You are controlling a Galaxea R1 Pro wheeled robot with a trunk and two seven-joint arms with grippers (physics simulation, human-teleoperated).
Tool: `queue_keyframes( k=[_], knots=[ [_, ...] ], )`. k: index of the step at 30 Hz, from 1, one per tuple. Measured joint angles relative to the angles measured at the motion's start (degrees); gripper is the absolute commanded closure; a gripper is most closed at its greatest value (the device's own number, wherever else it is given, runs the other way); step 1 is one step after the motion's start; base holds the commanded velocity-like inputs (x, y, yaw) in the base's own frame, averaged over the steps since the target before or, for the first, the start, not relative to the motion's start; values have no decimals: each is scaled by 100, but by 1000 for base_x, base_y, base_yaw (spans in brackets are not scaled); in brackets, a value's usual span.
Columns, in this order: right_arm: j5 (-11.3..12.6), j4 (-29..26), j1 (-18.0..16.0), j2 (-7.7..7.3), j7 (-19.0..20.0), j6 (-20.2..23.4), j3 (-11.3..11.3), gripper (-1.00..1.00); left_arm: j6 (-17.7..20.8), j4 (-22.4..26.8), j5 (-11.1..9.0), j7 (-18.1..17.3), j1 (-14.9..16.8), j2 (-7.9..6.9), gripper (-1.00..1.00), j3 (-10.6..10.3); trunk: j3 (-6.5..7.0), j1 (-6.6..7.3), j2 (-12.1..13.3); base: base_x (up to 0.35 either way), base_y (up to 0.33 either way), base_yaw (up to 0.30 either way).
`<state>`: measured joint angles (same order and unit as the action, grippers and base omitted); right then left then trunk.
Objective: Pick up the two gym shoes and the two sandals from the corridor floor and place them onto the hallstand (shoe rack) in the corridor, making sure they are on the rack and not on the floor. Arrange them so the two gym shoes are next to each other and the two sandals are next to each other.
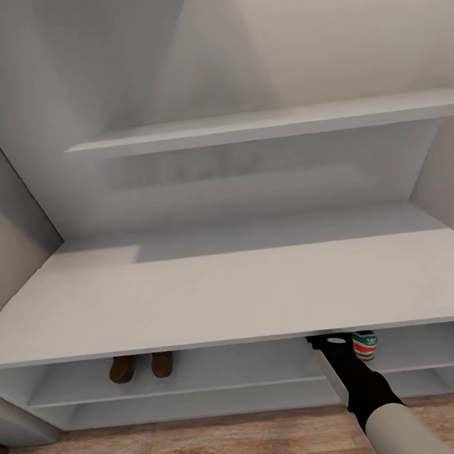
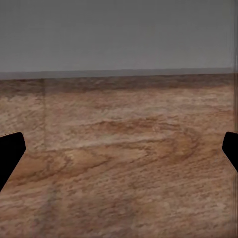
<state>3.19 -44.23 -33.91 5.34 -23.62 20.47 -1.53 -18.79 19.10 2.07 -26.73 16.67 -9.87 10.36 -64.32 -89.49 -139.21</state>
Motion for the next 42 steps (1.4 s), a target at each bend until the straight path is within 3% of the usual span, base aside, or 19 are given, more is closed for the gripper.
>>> queue_keyframes(
  k=[24,42],
  knots=[
    [7,5,0,-1,2,-1,17,-100,0,-1,-7,0,0,-1,-100,9,0,0,0,-14,-7,0],
    [8,11,0,4,3,-2,19,-100,0,3,-10,0,-1,8,-100,3,0,-3,0,-282,70,0]
  ],
)
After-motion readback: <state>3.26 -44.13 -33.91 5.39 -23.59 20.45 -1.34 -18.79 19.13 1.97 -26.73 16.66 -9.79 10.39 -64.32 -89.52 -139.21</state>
